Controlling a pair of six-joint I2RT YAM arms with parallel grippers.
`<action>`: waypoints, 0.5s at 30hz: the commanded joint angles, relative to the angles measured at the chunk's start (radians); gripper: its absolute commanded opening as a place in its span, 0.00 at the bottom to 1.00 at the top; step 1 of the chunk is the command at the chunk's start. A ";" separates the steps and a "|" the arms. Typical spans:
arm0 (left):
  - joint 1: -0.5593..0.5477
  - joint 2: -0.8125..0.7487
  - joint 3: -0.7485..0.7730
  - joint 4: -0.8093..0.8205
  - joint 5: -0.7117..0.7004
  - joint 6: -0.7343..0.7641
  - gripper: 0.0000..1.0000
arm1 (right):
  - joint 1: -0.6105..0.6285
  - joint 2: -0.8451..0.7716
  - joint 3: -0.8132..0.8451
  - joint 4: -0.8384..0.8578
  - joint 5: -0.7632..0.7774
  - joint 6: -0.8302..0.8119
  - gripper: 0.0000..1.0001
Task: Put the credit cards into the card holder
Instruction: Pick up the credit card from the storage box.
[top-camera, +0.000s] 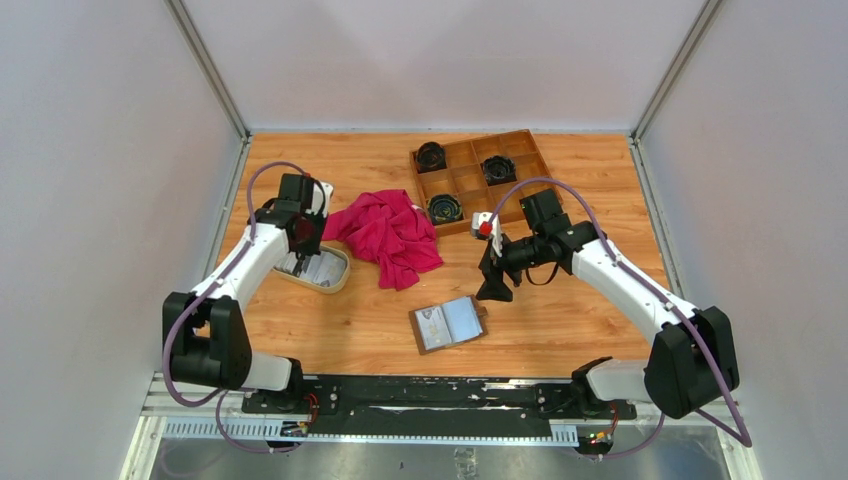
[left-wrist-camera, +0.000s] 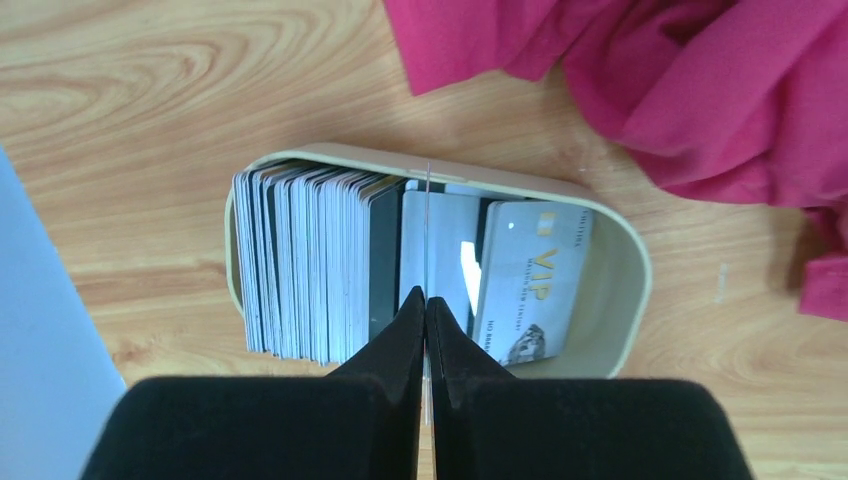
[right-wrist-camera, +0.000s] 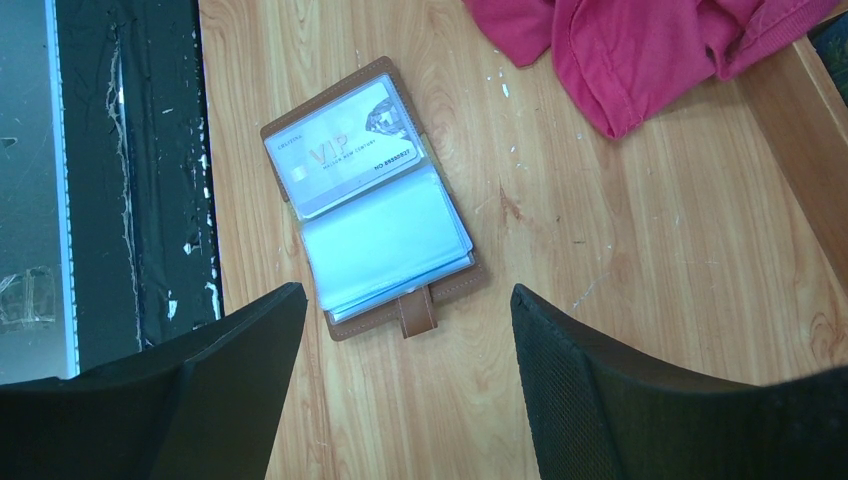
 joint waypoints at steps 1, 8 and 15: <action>-0.004 -0.049 0.053 -0.051 0.102 -0.006 0.00 | 0.014 0.009 0.033 -0.027 0.008 -0.016 0.79; -0.004 -0.158 0.044 -0.073 0.267 -0.099 0.00 | 0.014 0.013 0.032 -0.031 0.008 -0.027 0.79; -0.022 -0.289 -0.005 -0.018 0.596 -0.258 0.00 | 0.012 0.002 0.036 -0.056 0.003 -0.062 0.79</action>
